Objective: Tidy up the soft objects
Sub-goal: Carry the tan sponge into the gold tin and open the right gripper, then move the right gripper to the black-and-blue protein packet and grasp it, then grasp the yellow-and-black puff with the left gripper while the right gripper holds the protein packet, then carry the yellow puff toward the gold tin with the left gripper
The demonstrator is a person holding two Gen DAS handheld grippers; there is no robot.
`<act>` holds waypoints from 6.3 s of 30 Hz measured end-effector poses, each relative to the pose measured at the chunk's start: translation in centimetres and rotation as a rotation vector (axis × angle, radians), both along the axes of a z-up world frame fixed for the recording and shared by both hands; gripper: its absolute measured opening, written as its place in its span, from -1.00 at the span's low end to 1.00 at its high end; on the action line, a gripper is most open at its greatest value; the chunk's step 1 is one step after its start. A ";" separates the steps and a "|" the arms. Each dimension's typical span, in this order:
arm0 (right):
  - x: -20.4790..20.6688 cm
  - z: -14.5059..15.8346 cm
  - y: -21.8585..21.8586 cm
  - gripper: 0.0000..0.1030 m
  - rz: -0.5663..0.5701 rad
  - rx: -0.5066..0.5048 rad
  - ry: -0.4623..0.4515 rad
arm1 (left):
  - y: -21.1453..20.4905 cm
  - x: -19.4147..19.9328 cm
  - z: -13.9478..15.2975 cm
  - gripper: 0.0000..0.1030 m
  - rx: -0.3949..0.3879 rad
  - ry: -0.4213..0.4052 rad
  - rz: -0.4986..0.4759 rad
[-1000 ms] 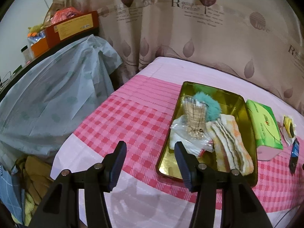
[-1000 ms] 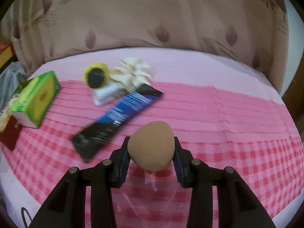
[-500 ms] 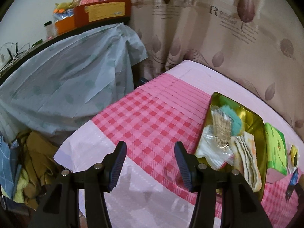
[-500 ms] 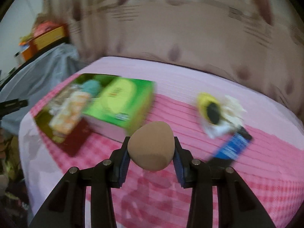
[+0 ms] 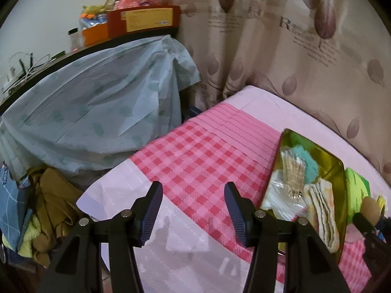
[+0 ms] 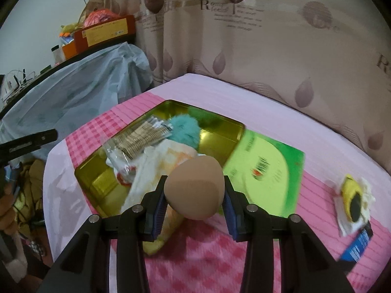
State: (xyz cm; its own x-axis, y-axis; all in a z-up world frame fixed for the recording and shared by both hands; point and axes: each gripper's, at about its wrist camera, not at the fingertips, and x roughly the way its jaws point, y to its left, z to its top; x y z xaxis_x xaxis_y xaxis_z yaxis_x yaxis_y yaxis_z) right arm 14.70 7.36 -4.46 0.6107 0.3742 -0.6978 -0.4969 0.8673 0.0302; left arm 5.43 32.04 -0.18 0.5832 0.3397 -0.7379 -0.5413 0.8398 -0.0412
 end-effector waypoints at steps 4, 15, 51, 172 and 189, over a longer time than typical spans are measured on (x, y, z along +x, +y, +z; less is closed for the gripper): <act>1.2 -0.6 1.6 -0.27 0.013 -0.019 0.007 | 1.0 -0.6 0.2 0.04 -0.023 -0.020 0.042; 3.1 -1.5 3.5 -0.20 0.018 -0.021 0.034 | 2.1 -0.7 0.0 0.04 -0.051 -0.015 0.075; -0.3 1.0 -1.2 0.57 -0.016 0.086 -0.039 | 1.1 -0.3 -0.1 0.04 -0.018 -0.001 0.036; -4.6 -8.0 -41.8 -0.17 -0.764 -0.009 0.126 | -39.2 11.5 0.7 -0.20 -0.113 0.160 -0.844; -4.6 -8.0 -41.8 -0.17 -0.765 -0.009 0.126 | -28.9 9.2 4.4 -0.20 -0.042 0.101 -0.724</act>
